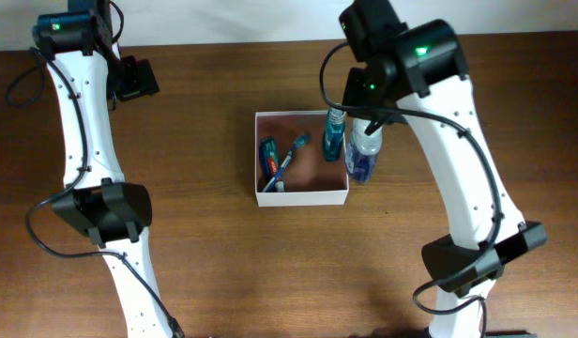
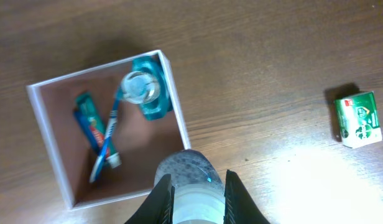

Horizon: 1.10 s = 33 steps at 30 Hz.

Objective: Pack container
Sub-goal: 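Lower the spray bottle into the box beside the Listerine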

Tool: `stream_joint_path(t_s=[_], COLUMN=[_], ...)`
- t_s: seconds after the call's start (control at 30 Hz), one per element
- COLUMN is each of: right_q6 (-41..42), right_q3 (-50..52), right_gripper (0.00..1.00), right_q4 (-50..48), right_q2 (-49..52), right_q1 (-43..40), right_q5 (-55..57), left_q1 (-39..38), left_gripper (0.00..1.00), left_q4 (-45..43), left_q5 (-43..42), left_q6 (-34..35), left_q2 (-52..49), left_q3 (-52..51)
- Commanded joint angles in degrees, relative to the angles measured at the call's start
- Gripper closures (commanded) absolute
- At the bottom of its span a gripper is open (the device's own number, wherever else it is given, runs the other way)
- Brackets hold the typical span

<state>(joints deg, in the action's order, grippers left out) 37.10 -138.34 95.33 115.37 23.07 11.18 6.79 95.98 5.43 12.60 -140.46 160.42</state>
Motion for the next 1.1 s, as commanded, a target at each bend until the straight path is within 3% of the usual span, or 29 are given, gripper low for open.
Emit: stream_joint_path(t_s=[0.0, 1.07], right_q6=[1.3, 1.1], right_q3=[3.6, 16.5], right_gripper=[0.83, 0.82], right_q4=[-3.0, -17.0], right_q2=[-0.8, -0.6], right_q1=[0.3, 2.9], right_q5=[1.8, -1.3], left_q1=[0.1, 0.1], left_gripper=[0.01, 0.01], left_q4=[-0.1, -0.1], left_q5=[0.4, 0.4], left_q6=[-0.7, -0.7], left_q2=[2.2, 2.2], left_q3=[0.9, 0.9])
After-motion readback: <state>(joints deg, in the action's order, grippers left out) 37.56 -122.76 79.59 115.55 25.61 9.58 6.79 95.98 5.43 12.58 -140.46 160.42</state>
